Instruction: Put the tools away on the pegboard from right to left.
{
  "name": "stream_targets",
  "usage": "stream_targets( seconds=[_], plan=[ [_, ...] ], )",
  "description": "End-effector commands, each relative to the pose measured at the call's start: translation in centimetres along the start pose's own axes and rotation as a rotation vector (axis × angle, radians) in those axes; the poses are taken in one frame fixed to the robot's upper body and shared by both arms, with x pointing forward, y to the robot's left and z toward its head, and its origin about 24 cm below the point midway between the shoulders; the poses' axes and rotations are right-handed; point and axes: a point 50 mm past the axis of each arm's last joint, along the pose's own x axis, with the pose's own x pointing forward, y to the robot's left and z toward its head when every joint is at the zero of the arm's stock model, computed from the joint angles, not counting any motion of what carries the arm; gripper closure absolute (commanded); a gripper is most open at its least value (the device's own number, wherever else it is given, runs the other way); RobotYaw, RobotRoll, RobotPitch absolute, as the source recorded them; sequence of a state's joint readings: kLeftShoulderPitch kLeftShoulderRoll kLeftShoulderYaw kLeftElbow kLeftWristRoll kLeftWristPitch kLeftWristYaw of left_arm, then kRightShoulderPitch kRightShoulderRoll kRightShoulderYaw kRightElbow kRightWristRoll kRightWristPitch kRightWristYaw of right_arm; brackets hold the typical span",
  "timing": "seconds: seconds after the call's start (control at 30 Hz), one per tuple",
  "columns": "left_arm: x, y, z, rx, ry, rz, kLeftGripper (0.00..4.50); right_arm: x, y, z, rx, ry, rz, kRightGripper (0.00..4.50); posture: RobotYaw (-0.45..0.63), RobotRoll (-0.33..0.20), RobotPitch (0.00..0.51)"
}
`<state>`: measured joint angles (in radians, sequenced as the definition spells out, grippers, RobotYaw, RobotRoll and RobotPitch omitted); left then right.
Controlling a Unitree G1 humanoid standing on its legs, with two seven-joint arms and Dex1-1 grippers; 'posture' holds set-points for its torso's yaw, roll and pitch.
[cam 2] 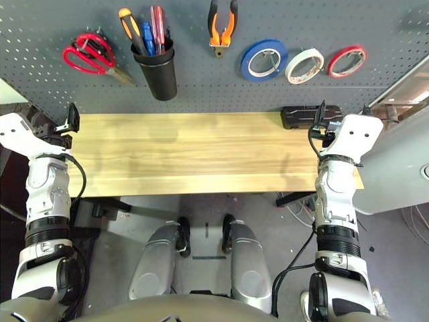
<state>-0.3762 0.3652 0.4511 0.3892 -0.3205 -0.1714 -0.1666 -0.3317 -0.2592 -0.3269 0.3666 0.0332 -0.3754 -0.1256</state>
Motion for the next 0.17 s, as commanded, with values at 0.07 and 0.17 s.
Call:
stream_targets(
  seconds=[0.07,0.17],
  plan=[
    [-0.60,1.22,-0.56,0.010,0.015,0.027,0.04,-0.29,0.07,-0.74,0.000,0.012,-0.009,0.00,0.05,0.000,0.154],
    [-0.68,1.50,-0.58,0.017,0.018,0.029,0.04,-0.20,0.46,-0.89,0.008,0.016,0.005,0.00,0.06,0.000,0.154]
  ],
)
